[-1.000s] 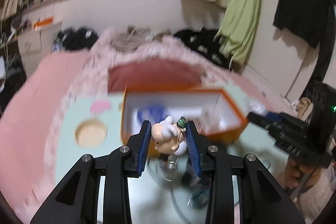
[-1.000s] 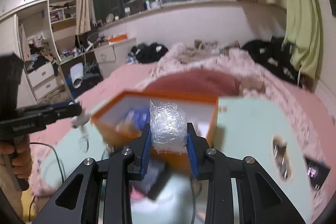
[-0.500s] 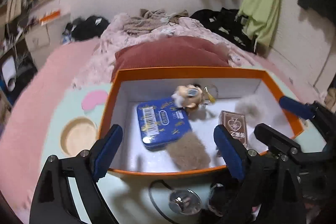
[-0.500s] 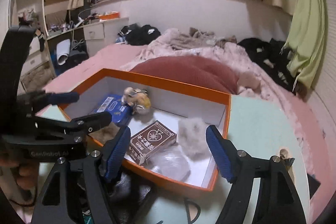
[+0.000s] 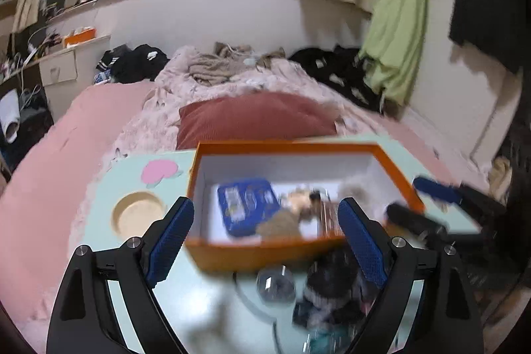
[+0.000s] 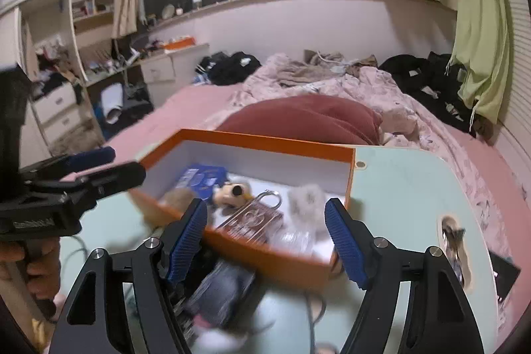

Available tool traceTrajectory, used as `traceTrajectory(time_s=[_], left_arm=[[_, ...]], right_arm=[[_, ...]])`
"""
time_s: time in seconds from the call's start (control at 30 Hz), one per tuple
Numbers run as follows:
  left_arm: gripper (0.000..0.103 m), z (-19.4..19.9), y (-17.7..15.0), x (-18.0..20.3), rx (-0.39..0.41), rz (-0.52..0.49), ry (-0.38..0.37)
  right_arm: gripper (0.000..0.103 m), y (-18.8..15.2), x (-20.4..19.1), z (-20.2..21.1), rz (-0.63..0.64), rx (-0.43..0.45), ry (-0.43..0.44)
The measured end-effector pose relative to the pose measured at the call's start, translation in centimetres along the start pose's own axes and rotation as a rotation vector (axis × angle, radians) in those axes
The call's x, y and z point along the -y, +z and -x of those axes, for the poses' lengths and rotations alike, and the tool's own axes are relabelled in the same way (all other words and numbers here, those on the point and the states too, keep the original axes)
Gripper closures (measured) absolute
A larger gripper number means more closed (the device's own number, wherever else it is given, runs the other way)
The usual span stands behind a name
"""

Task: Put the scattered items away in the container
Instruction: 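Release the figurine and the plastic bag into the orange box with both grippers, then grasp the black mesh pouch with the right gripper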

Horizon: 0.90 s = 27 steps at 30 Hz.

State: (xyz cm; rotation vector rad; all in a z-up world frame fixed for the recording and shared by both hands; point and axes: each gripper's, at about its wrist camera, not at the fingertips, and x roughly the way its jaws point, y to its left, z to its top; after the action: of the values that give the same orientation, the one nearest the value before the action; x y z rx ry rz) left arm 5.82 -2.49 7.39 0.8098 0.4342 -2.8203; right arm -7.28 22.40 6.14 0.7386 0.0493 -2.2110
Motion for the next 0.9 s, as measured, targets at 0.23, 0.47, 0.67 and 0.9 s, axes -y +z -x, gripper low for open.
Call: traceTrajectory(time_s=[0.23, 0.47, 0.67, 0.9], left_arm=[[0.014, 0.1, -5.3, -0.1, -0.213, -0.059, 0.036], [0.0, -2.1, -9.5, -1.3, -0.22, -0.025, 0.071], [0.0, -2.2, -9.8, -1.3, -0.215, -0.025, 0.075], [0.0, -1.9, -9.6, -1.1, -0.212, -0.025, 0.076]], right_arm=[[0.029, -5.4, 0.5, -0.9, 0.031, -0.257, 0.011], [0.015, -7.3, 0.2, -1.7, 0.104, -0.234, -0.068], [0.014, -7.3, 0.4, -1.8, 0.096, -0.232, -0.073], [0.013, -7.2, 0.1, -1.5, 0.093, -0.231, -0.083]])
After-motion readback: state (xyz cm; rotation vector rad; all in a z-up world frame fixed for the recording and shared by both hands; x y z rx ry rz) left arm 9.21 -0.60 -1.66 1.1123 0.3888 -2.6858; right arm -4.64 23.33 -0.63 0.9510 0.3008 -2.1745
